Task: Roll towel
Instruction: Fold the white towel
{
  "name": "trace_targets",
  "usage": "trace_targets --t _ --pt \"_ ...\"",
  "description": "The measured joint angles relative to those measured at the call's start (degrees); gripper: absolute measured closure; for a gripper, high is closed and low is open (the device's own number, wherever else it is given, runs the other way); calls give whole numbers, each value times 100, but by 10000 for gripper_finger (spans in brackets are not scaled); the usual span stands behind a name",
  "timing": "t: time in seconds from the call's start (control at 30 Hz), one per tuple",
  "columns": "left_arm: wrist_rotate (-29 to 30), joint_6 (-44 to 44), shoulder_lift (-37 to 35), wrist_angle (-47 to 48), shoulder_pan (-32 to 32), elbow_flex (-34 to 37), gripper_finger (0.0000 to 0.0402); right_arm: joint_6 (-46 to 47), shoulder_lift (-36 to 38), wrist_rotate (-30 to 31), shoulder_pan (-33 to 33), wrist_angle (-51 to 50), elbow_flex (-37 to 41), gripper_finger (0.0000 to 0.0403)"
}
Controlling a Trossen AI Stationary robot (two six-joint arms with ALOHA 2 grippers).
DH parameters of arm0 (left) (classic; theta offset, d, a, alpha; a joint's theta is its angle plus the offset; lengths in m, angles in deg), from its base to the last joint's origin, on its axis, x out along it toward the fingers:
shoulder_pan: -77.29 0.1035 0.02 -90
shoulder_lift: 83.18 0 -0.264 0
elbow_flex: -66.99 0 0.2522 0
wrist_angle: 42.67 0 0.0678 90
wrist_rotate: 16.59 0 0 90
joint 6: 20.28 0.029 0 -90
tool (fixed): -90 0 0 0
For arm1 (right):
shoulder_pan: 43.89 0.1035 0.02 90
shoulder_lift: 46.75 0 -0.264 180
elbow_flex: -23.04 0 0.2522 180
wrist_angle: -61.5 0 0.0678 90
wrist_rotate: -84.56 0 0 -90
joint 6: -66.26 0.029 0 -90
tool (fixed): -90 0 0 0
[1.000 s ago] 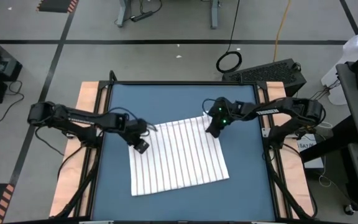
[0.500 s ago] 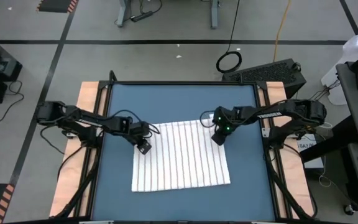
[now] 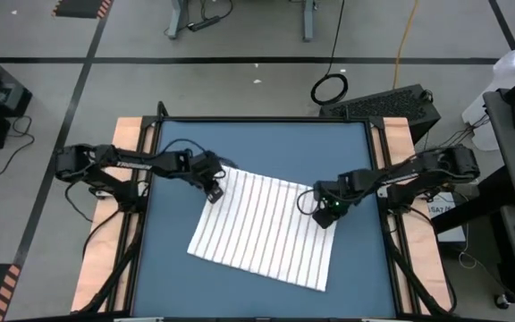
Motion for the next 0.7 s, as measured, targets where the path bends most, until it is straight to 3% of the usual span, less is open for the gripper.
trace_targets --t 0.23,0.37,0.57,0.7 --pt "-746 330 -55 483 33 -991 314 958 829 67 53 -210 -619 403" --pt "-1133 -315 -62 634 -239 -1124 314 1288 1021 492 53 -187 -1160 403" --pt "-1233 -1457 -62 723 -1327 -1059 314 1364 921 745 128 -247 -1742 403" --pt "-713 -2106 -62 709 -2216 -1058 314 1161 828 747 177 -609 -1839 403"
